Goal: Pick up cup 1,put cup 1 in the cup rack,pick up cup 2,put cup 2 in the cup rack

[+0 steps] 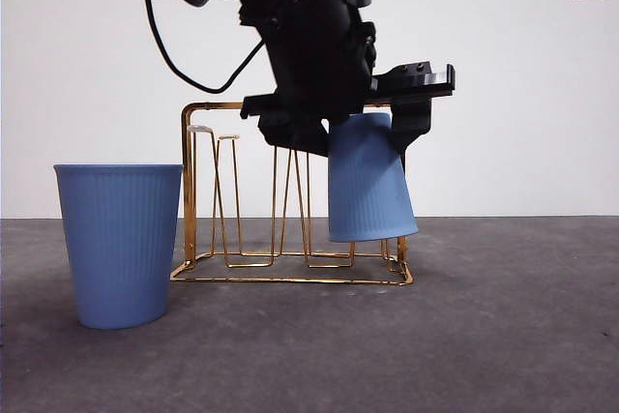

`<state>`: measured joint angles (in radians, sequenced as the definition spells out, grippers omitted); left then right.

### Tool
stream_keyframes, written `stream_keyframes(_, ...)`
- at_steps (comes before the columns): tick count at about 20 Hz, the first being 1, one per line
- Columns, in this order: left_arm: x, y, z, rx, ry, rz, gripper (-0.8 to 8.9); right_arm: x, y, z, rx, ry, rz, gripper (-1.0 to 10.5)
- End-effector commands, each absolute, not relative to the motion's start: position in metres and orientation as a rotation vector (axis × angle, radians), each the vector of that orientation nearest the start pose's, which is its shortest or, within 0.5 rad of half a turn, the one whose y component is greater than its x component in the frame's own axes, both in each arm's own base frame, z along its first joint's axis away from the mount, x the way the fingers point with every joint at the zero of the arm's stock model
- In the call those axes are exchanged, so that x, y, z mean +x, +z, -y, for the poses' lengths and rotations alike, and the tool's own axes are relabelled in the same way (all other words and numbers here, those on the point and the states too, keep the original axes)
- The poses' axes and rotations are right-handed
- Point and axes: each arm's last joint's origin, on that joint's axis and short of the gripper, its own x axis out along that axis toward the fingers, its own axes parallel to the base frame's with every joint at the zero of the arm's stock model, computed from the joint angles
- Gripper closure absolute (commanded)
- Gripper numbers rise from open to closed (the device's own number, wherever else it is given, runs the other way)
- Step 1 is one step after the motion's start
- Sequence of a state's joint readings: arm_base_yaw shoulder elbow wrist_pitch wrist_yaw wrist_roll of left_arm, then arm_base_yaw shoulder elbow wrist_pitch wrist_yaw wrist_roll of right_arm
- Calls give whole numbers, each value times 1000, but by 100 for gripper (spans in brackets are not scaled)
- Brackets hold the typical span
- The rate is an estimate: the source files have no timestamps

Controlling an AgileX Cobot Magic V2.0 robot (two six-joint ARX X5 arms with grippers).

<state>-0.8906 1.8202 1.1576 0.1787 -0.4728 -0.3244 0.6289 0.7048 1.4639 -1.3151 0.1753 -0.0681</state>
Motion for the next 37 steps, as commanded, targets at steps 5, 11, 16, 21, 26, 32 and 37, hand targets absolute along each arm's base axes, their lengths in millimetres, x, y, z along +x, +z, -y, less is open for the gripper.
stream_keyframes(5, 264, 208, 301, -62, -405, -484, 369, 33, 435, -18, -291, 465, -498, 698)
stream_keyframes(11, 261, 202, 301, -51, -449, -577, 348, 33, 435, -18, -294, 466, -497, 698)
stream_keyframes(16, 258, 200, 300, -26, -475, -684, 328, 33, 435, -18, -293, 466, -497, 698)
stream_keyframes(21, 249, 212, 304, 29, -548, -854, 339, 34, 435, -18, -293, 466, -496, 698)
stream_keyframes(26, 239, 222, 301, 113, -551, -1030, 343, 35, 437, -20, -276, 464, -472, 698)
stream_keyframes(32, 219, 269, 280, 130, -614, -992, 345, 50, 437, -31, -272, 459, -518, 697)
stream_keyframes(37, 173, 370, 223, 8, -718, -684, 346, 88, 439, -64, -177, 604, -542, 697)
